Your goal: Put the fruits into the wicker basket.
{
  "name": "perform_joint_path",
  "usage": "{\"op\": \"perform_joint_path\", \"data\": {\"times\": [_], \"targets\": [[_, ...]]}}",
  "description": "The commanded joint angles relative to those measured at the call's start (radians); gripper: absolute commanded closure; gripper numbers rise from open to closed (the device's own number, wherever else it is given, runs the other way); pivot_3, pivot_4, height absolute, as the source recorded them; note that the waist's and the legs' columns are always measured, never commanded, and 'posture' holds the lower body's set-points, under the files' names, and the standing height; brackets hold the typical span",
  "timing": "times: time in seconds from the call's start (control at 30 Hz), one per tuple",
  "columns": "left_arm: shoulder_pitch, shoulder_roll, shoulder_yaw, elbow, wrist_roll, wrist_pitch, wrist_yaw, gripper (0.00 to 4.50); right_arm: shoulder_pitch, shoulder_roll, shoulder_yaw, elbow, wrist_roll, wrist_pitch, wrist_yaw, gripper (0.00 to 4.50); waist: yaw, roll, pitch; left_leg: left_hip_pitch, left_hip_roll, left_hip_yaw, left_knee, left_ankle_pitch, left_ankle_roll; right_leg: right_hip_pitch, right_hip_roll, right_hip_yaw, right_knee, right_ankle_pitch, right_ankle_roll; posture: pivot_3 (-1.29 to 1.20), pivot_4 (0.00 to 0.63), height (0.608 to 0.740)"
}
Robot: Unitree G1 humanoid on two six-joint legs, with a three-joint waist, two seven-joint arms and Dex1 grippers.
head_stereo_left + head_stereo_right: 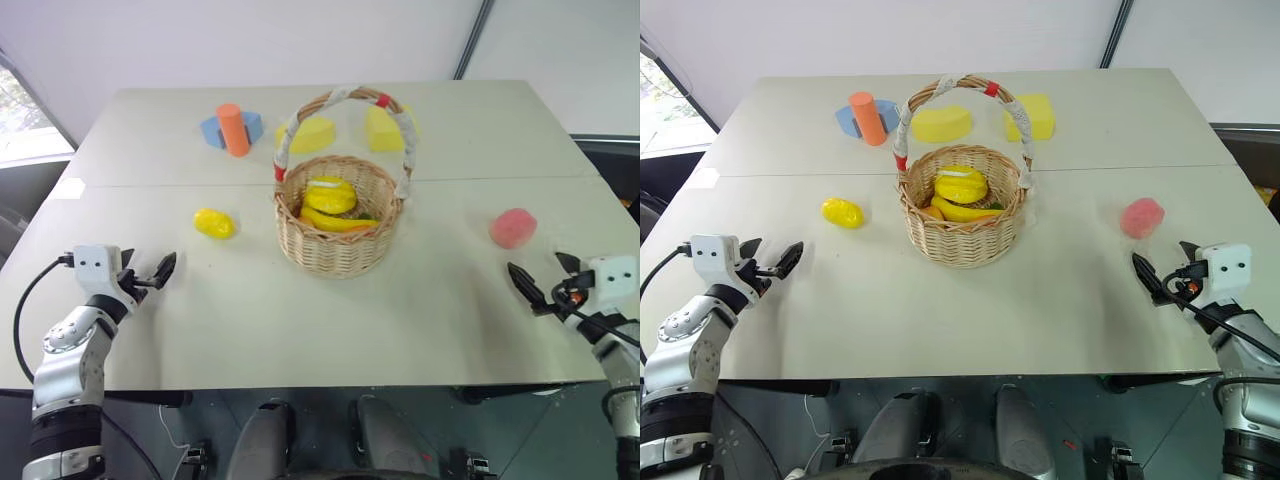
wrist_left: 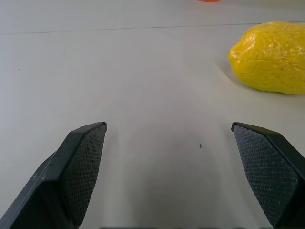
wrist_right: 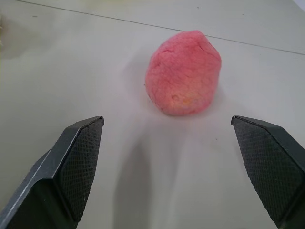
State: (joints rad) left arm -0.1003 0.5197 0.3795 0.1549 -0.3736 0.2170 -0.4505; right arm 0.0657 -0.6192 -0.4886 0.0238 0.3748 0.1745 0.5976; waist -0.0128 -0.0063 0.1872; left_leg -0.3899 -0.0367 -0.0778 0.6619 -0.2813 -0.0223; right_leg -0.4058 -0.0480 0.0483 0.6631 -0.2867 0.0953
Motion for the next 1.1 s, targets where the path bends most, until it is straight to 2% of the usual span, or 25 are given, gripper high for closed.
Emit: {"op": "perform_joint_path", "data": {"times": [0.03, 0.33, 0.6, 0.73, 0.87, 0.97, 1.1], "targets": [[-0.008, 0.016, 0.010, -0.022, 0.015, -0.006, 0.008, 0.00, -0.005, -0.005, -0.009, -0.016, 0.000, -0.020, -0.001, 0.02, 0.000, 0.000, 0.000, 0.000, 0.000, 0.000, 0.000, 0.000, 0.000, 0.000, 0.000, 0.000, 0.000, 0.000, 0.000, 0.00, 0.150, 0.740], [-0.053, 0.016, -0.016, -0.070, -0.010, 0.016, -0.029, 0.00, -0.035, -0.036, -0.007, -0.136, 0.028, 0.016, -0.001, 0.02, -0.002, 0.000, 0.000, 0.000, 0.000, 0.000, 0.000, 0.000, 0.000, 0.000, 0.000, 0.000, 0.000, 0.000, 0.000, 0.00, 0.150, 0.740], [-0.118, 0.121, -0.139, -0.068, 0.096, -0.070, -0.162, 0.00, -0.010, -0.108, -0.018, -0.363, 0.102, 0.145, 0.050, 0.02, 0.001, 0.000, 0.000, 0.000, 0.000, 0.000, 0.000, 0.000, 0.000, 0.000, 0.000, 0.000, 0.000, 0.000, 0.000, 0.00, 0.150, 0.740], [-0.195, 0.201, -0.208, 0.001, 0.173, -0.153, -0.251, 0.00, -0.039, -0.188, 0.002, -0.523, 0.232, 0.284, 0.102, 0.02, -0.002, 0.000, 0.000, 0.000, 0.000, 0.000, 0.000, 0.000, 0.000, 0.000, 0.000, 0.000, 0.000, 0.000, 0.000, 0.00, 0.150, 0.740], [-0.253, 0.262, -0.283, 0.070, 0.259, -0.253, -0.324, 0.00, -0.049, -0.238, 0.041, -0.609, 0.299, 0.363, 0.140, 0.02, -0.001, 0.000, 0.000, 0.000, 0.000, 0.000, 0.000, 0.000, 0.000, 0.000, 0.001, 0.000, 0.000, 0.000, 0.000, 0.00, 0.150, 0.740], [-0.336, 0.325, -0.375, 0.184, 0.363, -0.373, -0.394, 0.00, -0.111, -0.264, 0.108, -0.681, 0.369, 0.428, 0.149, 0.02, -0.001, -0.001, 0.000, -0.001, 0.000, 0.000, 0.000, 0.000, 0.000, -0.001, 0.001, -0.001, -0.001, 0.000, 0.000, 0.00, 0.150, 0.740], [-0.491, 0.323, -0.445, 0.367, 0.406, -0.459, -0.475, 0.00, -0.241, -0.237, 0.245, -0.755, 0.418, 0.455, 0.137, 0.02, 0.000, -0.001, 0.001, -0.001, 0.000, 0.000, 0.000, 0.000, 0.000, -0.001, 0.001, -0.001, -0.001, 0.000, 0.000, 0.00, 0.150, 0.740]]}}
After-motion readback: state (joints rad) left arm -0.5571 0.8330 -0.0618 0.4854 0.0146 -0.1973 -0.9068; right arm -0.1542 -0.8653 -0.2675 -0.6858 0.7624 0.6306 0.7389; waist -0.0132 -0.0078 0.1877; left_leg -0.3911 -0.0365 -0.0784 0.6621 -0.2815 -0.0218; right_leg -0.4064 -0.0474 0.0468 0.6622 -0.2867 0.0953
